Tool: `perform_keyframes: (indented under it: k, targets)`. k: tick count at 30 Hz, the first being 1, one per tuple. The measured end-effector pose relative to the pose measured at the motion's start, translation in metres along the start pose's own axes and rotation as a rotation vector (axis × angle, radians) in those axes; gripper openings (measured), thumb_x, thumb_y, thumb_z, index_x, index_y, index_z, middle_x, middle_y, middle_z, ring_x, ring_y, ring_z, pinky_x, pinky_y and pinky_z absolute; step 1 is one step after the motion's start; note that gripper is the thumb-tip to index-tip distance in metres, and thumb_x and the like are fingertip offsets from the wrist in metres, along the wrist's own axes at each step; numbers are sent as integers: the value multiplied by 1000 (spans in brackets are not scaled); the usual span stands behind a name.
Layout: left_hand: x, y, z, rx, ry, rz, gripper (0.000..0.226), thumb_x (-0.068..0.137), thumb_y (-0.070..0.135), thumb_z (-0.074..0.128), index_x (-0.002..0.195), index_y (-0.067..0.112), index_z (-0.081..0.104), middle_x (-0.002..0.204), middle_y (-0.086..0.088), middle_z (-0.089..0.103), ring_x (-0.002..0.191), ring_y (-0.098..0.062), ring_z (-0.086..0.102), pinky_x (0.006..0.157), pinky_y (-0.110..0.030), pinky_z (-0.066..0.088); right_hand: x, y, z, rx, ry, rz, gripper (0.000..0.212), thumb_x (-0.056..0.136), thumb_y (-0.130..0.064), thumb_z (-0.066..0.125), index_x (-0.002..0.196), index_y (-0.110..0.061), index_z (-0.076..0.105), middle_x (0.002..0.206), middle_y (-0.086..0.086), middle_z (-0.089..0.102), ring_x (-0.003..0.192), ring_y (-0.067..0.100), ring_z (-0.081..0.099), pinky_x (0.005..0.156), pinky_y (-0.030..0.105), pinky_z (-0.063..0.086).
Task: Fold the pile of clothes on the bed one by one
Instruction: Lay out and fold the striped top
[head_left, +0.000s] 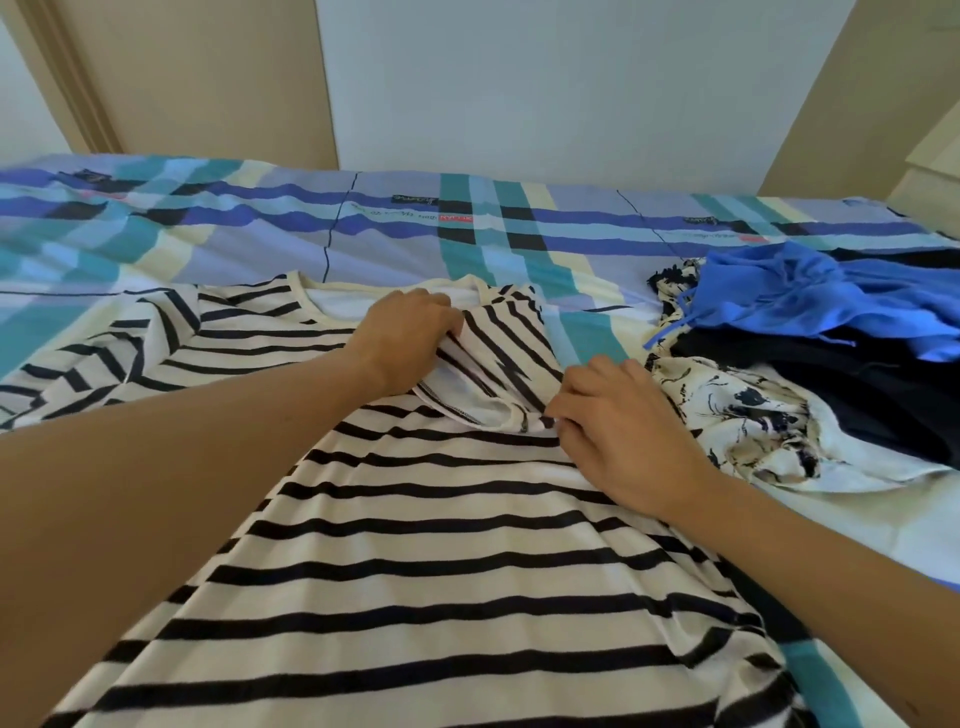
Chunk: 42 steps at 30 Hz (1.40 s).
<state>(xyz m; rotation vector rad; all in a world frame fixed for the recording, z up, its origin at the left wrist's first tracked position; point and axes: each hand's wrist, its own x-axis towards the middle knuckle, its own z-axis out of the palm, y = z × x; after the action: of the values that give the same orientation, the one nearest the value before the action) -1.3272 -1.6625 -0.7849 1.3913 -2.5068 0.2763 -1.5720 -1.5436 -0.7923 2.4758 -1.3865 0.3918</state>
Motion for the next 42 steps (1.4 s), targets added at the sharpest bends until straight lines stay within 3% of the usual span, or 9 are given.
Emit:
perform_keyframes:
  k: [4,7,9,13,18,23,27,32,42]
  targets:
    - [-18,-11,-4,-143,-219,14,42,96,7,44,130,23,61,129,-1,57,122,-22,49,103,-41,42,-5,-9,-3,113,-25,24,39,96,-45,41,116,-26,68,100,-9,55,96,14,49,84,35,39]
    - [-41,-15,-13,-153,-256,21,42,100,19,45,141,24,50,142,-1,50,132,-21,43,110,-42,37,6,-20,-5,192,31,83,54,101,-49,35,144,-21,49,138,1,49,126,20,46,104,39,39]
    - [-64,-21,-18,-116,-294,12,48,101,30,45,149,25,40,153,1,40,141,-20,35,116,-43,31,16,-31,0,243,-173,114,70,99,-62,18,156,-24,29,163,1,23,150,18,20,120,40,20]
    - [-118,-53,-30,-67,-338,-119,55,102,45,40,153,26,33,159,-1,31,147,-20,27,121,-44,22,32,-53,12,183,-600,174,93,82,-80,-3,160,-29,-2,168,-4,-8,153,13,-11,124,45,-6]
    - [-188,-124,-60,27,-236,-346,53,102,50,35,146,21,42,152,-5,41,141,-26,36,119,-47,24,65,-100,2,170,-462,186,89,87,-76,1,160,-26,3,168,-1,-1,154,14,-4,124,47,-3]
    - [-224,-192,-71,-226,-159,-762,29,99,28,48,110,6,63,113,-15,64,99,-32,58,84,-40,47,117,-186,8,421,-432,118,79,94,-67,22,158,-20,21,164,3,21,149,21,22,121,46,22]
    - [-221,-207,-67,-192,-205,-752,35,89,36,66,113,12,63,113,-9,63,103,-31,60,86,-41,52,152,-247,13,501,-480,42,68,101,-60,33,156,-21,26,161,3,26,142,22,36,118,43,30]
    - [-203,-220,-63,-199,-192,-758,30,89,24,68,68,20,47,86,-6,58,81,-28,56,66,-32,40,176,-288,16,491,-258,-19,48,98,-47,51,138,-21,51,137,0,48,124,17,47,107,38,40]
    - [-226,-300,-112,-721,234,-1070,10,93,18,68,96,9,69,82,-3,59,69,-11,50,67,-27,43,209,-347,40,399,-71,-100,37,85,-41,67,116,-23,57,107,-6,57,103,20,51,93,40,40]
